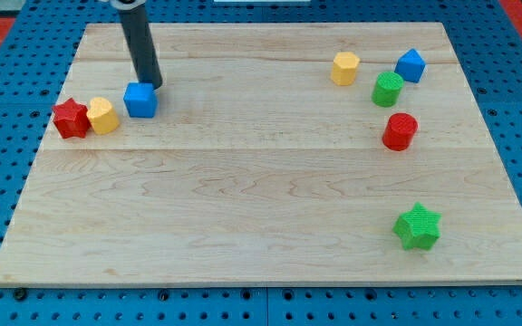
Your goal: Move the blue cube to the top right of the yellow heart
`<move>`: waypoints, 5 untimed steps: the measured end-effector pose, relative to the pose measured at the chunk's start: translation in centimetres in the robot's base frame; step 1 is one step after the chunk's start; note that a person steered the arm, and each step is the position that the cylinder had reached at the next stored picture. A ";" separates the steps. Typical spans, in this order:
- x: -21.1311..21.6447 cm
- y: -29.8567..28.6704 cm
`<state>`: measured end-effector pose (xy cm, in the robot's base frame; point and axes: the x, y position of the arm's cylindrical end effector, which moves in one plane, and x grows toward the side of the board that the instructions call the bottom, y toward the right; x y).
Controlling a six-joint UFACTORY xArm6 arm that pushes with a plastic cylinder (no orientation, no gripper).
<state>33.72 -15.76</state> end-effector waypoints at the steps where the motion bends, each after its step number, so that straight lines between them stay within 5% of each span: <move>1: 3.5 5.8; 2: 6.0 4.8; 5: 0.0 -2.9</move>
